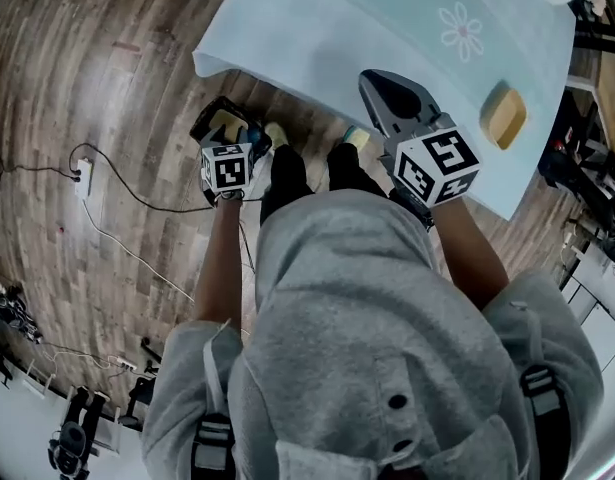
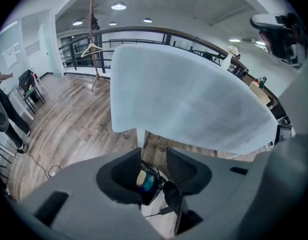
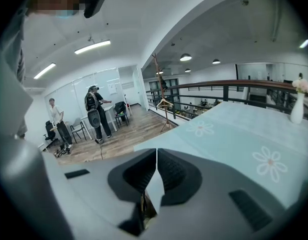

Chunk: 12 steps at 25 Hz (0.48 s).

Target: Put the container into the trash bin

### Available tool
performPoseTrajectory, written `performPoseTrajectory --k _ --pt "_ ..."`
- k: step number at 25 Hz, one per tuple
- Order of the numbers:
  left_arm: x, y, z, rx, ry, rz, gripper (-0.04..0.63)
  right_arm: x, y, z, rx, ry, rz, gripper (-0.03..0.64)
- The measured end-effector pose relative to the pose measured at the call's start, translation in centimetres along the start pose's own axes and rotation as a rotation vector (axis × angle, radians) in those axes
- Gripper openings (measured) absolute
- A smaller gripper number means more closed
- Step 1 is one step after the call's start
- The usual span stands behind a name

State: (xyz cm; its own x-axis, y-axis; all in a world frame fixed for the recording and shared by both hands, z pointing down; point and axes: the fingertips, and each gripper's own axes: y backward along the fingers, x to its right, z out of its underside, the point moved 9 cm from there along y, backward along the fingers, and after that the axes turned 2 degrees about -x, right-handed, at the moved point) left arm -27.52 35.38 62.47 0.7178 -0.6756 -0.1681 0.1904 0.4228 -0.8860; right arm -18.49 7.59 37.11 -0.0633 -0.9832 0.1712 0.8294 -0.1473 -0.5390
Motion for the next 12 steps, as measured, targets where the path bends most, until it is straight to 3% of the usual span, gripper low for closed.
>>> performPoseTrajectory --k 12 --pt "3.2 3.7 -9.5 0.167 -0.172 -0.012 0.155 4.9 5.9 1.5 0.111 -0.106 0.166 0.031"
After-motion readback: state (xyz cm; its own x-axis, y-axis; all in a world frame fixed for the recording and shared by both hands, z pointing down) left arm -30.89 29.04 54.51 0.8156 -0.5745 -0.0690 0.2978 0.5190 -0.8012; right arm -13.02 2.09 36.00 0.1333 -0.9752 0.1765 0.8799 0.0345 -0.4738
